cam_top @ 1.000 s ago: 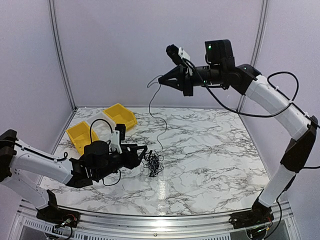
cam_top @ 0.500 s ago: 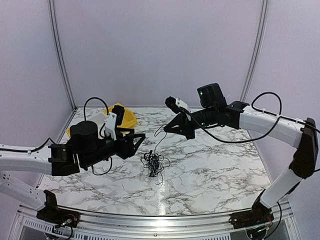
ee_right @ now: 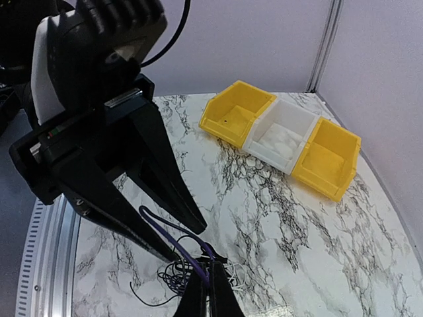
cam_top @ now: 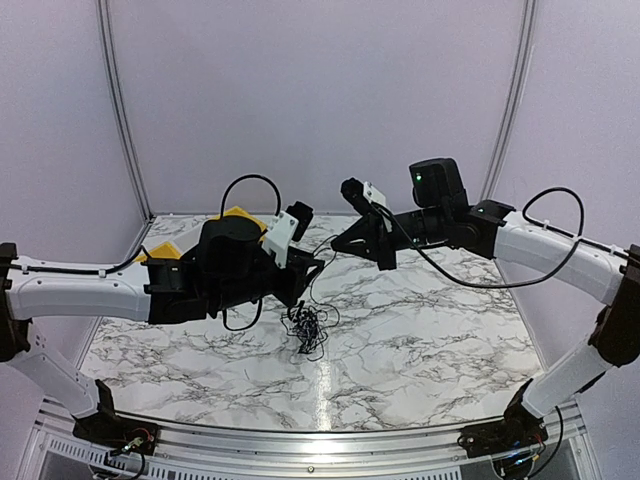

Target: Untangle the cables

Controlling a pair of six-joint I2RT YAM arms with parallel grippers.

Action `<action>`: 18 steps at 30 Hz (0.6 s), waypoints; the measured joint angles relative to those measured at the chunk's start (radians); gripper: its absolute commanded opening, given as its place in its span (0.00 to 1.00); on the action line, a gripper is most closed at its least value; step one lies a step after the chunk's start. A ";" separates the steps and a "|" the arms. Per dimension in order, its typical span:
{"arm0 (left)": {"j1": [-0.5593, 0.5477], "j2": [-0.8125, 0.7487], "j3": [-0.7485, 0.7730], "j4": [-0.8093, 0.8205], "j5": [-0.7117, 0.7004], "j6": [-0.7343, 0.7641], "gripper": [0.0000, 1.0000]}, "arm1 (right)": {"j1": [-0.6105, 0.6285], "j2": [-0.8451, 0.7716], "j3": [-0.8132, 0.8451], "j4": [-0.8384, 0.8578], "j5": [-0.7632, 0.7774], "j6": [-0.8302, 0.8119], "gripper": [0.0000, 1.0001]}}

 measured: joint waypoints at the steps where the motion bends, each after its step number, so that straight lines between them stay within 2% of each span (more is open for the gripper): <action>1: 0.000 0.000 0.000 -0.003 -0.002 0.004 0.14 | 0.000 -0.002 0.000 0.000 0.000 0.000 0.00; 6: 0.000 -0.006 0.002 0.002 -0.003 0.022 0.07 | 0.001 -0.002 -0.003 0.000 0.000 0.000 0.00; 10: 0.000 -0.032 0.002 0.010 0.002 0.032 0.12 | 0.003 -0.002 -0.003 0.000 0.000 0.000 0.00; 13: 0.000 -0.050 0.001 0.017 0.003 0.039 0.23 | 0.003 -0.002 -0.003 0.000 0.000 0.000 0.00; 18: 0.000 -0.053 0.001 0.024 0.004 0.042 0.24 | 0.003 -0.002 -0.003 0.000 0.000 0.000 0.00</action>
